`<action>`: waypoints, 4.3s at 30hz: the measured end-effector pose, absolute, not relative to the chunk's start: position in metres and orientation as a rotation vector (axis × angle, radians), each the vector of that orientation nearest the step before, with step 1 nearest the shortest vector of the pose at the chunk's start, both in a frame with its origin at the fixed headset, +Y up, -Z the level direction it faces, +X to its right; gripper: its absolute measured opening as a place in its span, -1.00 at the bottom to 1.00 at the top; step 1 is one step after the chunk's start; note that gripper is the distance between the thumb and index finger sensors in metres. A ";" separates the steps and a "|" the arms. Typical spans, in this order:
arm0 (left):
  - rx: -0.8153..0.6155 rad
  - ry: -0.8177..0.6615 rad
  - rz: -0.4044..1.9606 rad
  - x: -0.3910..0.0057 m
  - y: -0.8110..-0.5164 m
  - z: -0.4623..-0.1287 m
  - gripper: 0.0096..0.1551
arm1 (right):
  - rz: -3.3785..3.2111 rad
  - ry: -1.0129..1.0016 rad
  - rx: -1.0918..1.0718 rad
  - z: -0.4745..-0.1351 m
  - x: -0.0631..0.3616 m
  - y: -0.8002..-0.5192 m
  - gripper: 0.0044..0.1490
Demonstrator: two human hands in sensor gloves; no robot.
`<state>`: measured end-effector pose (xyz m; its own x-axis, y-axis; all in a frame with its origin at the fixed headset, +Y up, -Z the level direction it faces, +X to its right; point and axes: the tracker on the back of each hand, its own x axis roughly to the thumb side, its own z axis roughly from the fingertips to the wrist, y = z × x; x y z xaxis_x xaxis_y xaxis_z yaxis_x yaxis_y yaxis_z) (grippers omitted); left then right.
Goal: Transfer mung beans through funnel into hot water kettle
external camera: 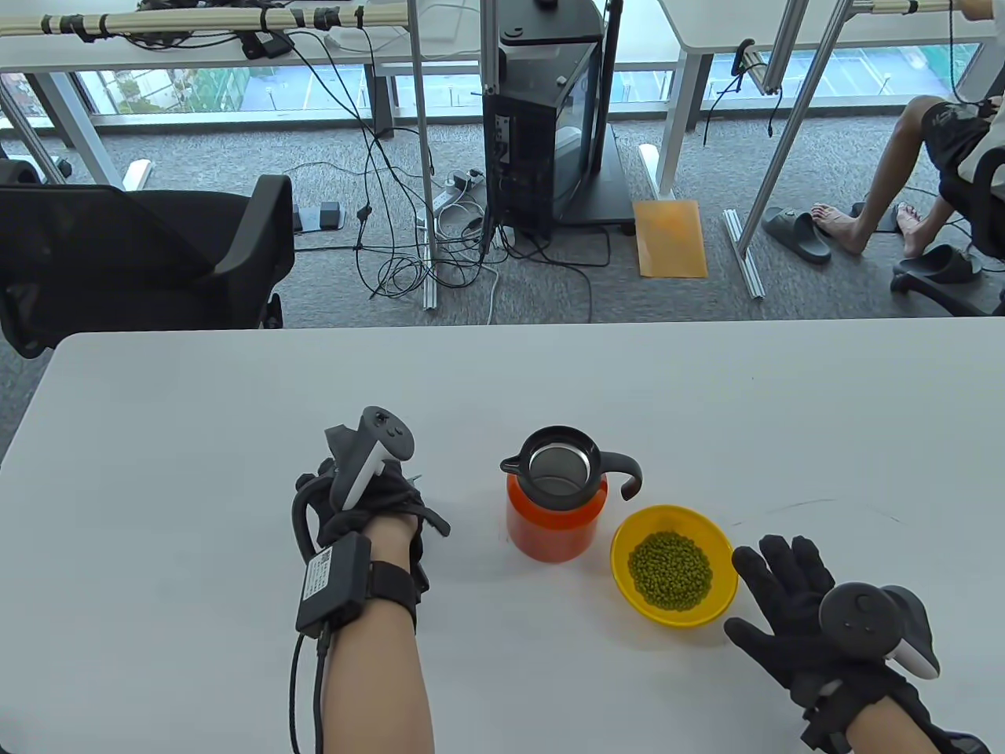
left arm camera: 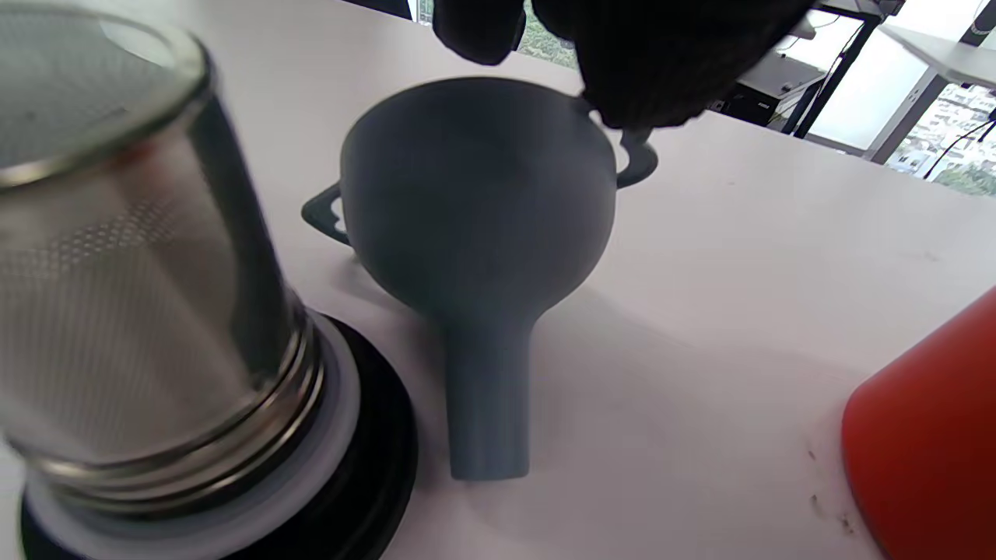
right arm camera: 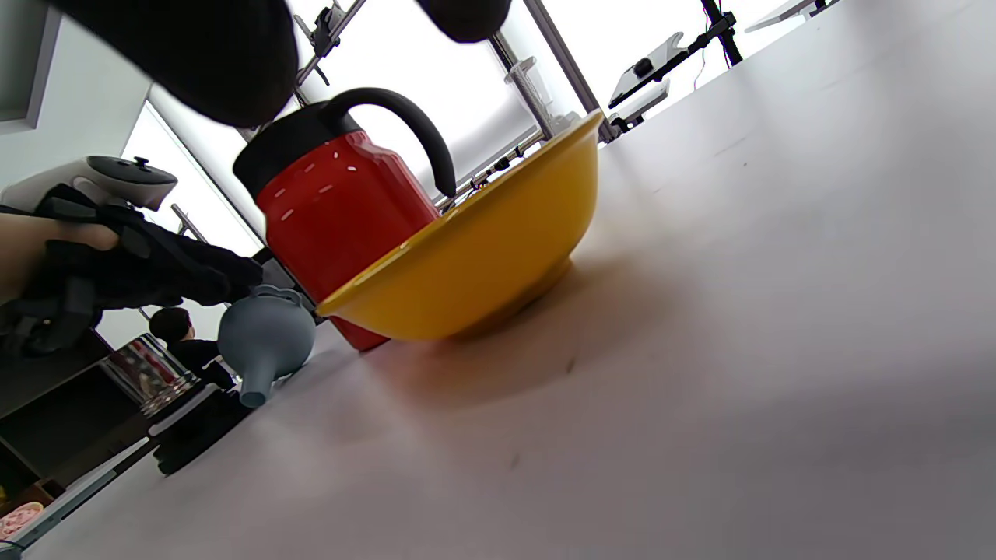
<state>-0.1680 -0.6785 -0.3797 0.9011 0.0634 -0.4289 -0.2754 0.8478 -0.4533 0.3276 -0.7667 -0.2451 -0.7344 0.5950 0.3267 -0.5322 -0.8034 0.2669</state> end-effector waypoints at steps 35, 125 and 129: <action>-0.098 0.178 0.320 -0.133 -0.543 -0.374 -0.42 | 2.442 0.228 0.539 -0.245 0.325 -0.766 0.17; -0.197 -0.189 0.302 -0.091 -0.771 -0.261 -0.04 | 2.391 0.259 0.461 -0.257 0.329 -0.751 0.06; -0.215 -0.215 0.325 -0.090 -0.773 -0.258 -0.04 | 2.445 0.283 0.431 -0.273 0.332 -0.727 0.02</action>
